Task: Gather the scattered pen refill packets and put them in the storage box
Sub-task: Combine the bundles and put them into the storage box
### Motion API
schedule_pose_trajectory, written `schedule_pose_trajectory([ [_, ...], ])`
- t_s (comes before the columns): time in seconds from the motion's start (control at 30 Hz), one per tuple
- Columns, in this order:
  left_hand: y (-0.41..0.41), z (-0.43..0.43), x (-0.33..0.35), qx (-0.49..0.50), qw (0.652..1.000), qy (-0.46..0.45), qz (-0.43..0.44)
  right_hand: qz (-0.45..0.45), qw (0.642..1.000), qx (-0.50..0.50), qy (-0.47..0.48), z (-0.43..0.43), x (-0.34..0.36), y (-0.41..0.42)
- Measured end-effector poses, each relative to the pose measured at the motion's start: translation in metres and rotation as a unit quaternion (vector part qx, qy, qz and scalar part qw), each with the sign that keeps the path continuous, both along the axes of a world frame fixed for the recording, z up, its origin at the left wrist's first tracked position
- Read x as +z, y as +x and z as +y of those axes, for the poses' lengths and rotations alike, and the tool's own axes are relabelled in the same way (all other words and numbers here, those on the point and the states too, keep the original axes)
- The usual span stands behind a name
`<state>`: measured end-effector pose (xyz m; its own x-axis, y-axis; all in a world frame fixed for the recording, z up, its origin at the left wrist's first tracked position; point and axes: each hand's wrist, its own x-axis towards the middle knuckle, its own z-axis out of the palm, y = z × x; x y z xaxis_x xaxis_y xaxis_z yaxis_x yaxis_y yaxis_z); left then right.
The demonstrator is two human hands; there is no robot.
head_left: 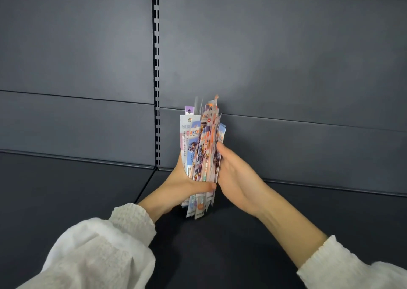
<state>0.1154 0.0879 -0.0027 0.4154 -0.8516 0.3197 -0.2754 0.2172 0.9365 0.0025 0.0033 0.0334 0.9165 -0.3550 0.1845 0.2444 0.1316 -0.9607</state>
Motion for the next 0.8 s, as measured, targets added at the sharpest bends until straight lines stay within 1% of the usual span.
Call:
schedule_pose_trajectory([
  [0.13,-0.003,-0.003,0.005,0.021,0.999,-0.036,-0.018,0.043,0.992,-0.033,-0.118,0.005,0.005,-0.007],
  [0.2,-0.007,-0.005,0.010,0.032,0.996,-0.073,-0.028,0.028,0.986,-0.076,-0.149,0.006,0.014,-0.010],
  [0.3,-0.011,-0.011,0.011,0.034,0.994,-0.105,-0.018,-0.029,0.977,-0.165,-0.130,0.006,0.028,-0.005],
  [0.33,-0.013,-0.013,0.008,0.033,0.994,-0.099,-0.025,-0.025,0.973,-0.186,-0.135,0.008,0.027,-0.001],
  [0.43,-0.008,-0.017,-0.005,0.017,0.997,-0.053,-0.059,0.025,0.963,-0.214,-0.161,0.012,0.012,0.008],
  [0.5,-0.002,-0.016,-0.011,0.001,0.999,-0.028,-0.047,0.034,0.962,-0.230,-0.142,0.008,0.007,0.011],
  [0.67,-0.004,-0.015,-0.008,-0.046,0.998,-0.007,-0.043,0.063,0.969,-0.220,-0.096,0.005,0.014,0.016],
  [0.8,-0.002,-0.009,0.005,-0.038,0.999,-0.017,-0.033,0.067,0.976,-0.200,-0.043,0.013,0.028,0.025],
])
